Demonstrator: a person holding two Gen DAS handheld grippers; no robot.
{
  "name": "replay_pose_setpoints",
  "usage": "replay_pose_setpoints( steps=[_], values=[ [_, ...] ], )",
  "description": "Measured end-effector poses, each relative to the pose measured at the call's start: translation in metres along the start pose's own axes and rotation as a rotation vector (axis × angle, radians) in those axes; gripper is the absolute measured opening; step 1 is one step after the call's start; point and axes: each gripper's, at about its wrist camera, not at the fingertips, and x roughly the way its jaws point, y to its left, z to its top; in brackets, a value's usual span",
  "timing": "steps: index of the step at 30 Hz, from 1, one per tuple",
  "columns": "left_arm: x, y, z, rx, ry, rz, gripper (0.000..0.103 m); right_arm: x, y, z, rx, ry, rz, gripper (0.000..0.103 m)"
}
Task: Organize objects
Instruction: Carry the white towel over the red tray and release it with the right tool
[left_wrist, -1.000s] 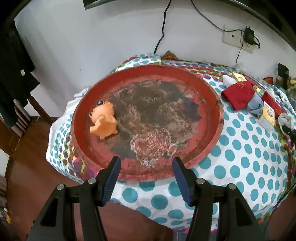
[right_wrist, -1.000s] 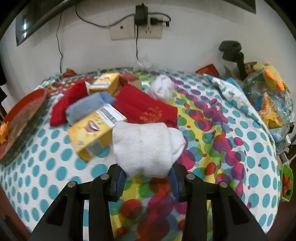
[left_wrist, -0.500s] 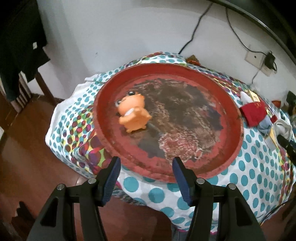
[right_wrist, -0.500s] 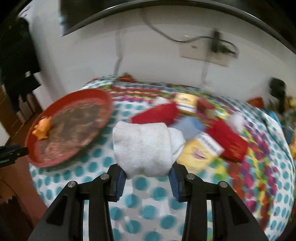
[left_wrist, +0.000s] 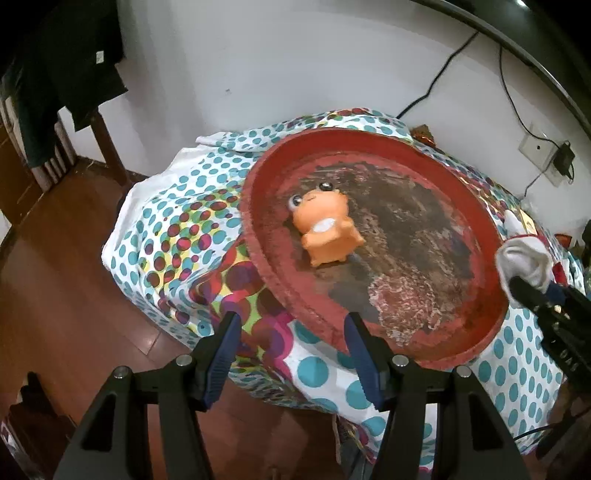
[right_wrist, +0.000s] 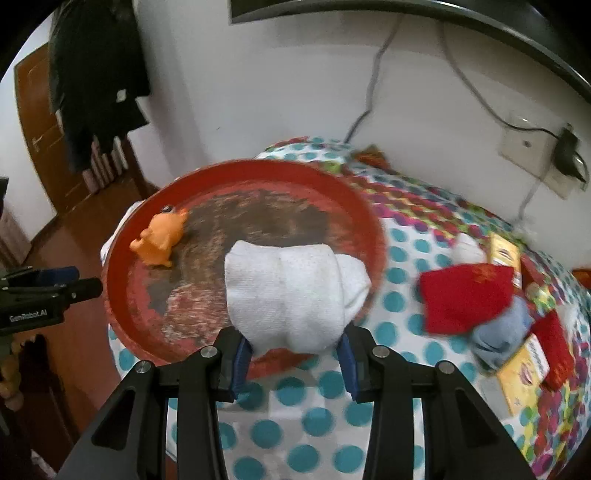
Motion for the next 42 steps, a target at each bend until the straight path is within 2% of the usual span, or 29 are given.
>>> replay_pose_setpoints(
  steps=[5,20,24,25,28,33,38,42],
  values=[
    [0.001,0.007,0.001,-0.014,0.001,0.008,0.060,0.024,0.011,0.010,-0.012,0.045,0.011,0.038],
    [0.010,0.004,-0.002,-0.001,0.027,0.009,0.060,0.085,0.004,0.038,-0.018,0.128,-0.055,0.041],
    [0.012,0.002,-0.002,0.012,0.030,0.011,0.060,0.092,0.007,0.040,-0.030,0.135,-0.058,0.047],
    [0.012,0.001,-0.002,0.014,0.030,0.011,0.060,0.091,0.008,0.039,-0.032,0.134,-0.063,0.054],
    [0.009,0.001,-0.002,0.013,0.023,0.003,0.060,0.081,0.009,0.039,-0.040,0.104,-0.067,0.065],
    [0.004,-0.005,-0.002,0.029,0.008,0.006,0.060,0.053,0.005,0.036,-0.026,0.064,-0.070,0.072],
    [0.001,-0.015,-0.003,0.052,0.004,-0.005,0.060,0.018,-0.015,0.019,0.028,0.040,-0.069,0.072],
    [-0.003,-0.029,-0.006,0.084,-0.001,-0.019,0.060,-0.010,-0.043,-0.008,0.095,0.038,-0.091,0.072]
  ],
)
